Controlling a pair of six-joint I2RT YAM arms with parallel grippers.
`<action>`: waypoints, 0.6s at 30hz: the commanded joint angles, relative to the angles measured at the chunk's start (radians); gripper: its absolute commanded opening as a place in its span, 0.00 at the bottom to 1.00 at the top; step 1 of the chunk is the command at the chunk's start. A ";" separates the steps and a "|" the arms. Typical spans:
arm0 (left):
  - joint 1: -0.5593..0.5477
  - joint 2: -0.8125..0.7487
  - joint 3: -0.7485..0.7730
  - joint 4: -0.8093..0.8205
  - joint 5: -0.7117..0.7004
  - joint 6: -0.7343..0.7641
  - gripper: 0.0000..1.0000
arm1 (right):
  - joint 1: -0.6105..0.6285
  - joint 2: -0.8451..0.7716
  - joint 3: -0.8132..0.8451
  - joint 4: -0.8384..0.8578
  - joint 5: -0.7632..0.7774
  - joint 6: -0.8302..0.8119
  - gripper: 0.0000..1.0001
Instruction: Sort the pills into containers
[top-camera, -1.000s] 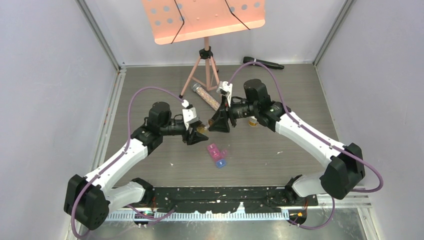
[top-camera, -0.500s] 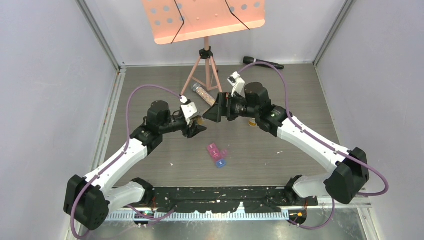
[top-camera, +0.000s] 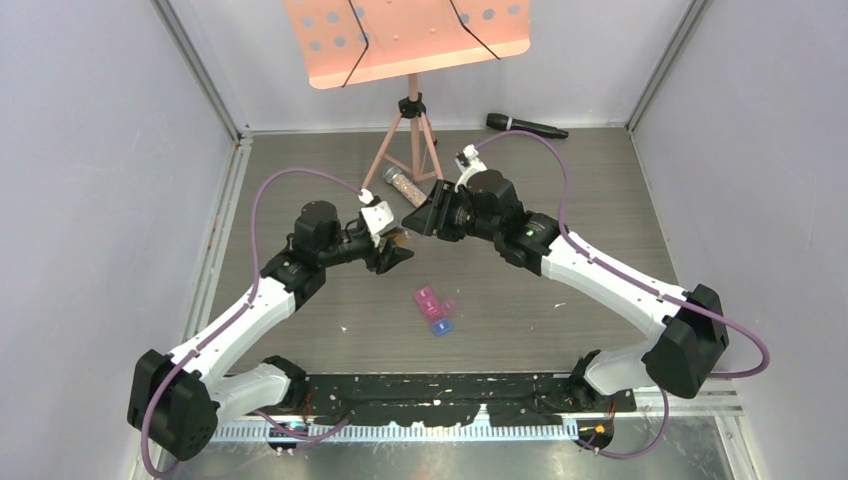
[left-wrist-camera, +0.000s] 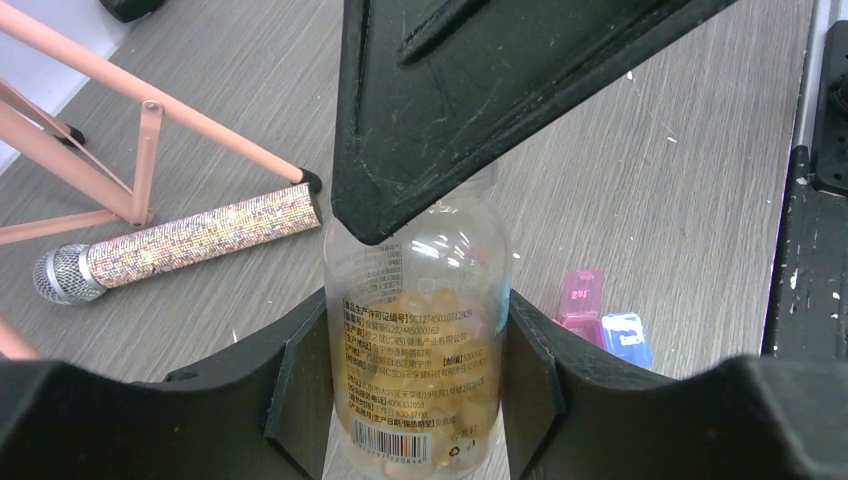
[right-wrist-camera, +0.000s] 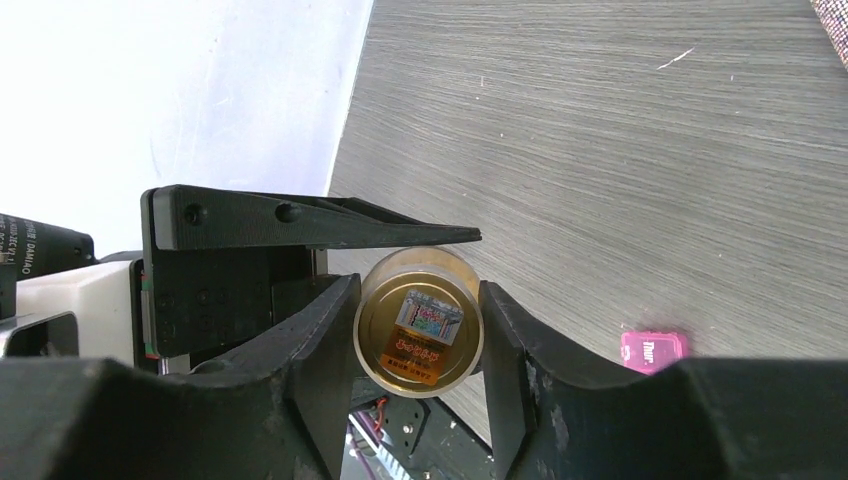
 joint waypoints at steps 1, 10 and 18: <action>0.000 -0.008 0.036 0.035 0.027 -0.021 0.00 | 0.002 -0.011 0.040 0.032 -0.029 -0.058 0.15; 0.003 -0.032 0.076 -0.070 0.257 0.008 0.00 | -0.074 -0.005 0.008 0.169 -0.543 -0.586 0.06; 0.006 0.006 0.145 -0.249 0.428 0.108 0.00 | -0.086 0.045 0.137 -0.118 -0.775 -0.968 0.05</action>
